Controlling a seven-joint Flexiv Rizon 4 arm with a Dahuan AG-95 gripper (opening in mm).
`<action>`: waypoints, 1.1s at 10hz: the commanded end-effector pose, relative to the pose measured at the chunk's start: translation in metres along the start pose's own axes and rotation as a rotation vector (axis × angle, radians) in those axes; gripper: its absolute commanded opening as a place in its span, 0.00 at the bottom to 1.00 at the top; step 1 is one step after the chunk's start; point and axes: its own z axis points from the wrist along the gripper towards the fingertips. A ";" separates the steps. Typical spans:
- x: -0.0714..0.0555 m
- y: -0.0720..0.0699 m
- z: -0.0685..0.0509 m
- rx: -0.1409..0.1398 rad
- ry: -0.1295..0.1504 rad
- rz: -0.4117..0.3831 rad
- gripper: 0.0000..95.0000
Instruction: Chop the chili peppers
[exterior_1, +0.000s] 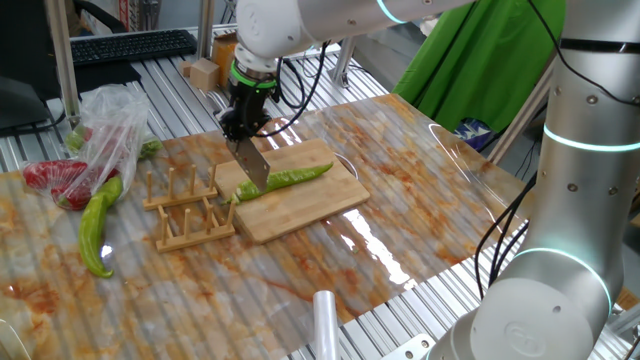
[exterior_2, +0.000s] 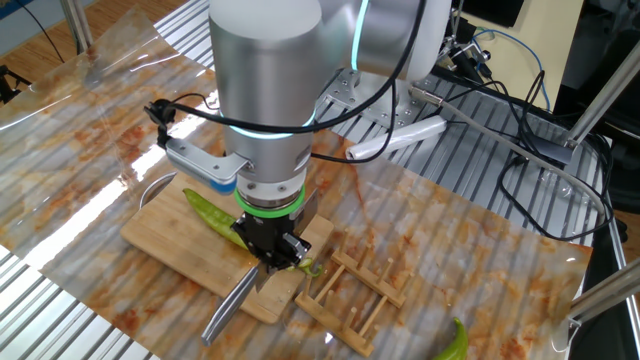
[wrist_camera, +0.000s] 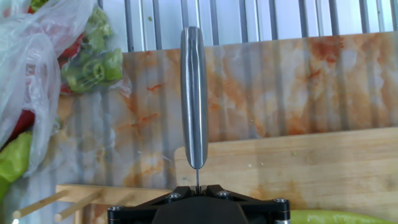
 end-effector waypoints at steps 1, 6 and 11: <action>0.004 -0.004 0.006 -0.005 -0.002 -0.012 0.00; 0.012 -0.003 0.012 0.010 -0.023 -0.044 0.00; 0.015 -0.003 0.015 0.028 -0.031 -0.056 0.00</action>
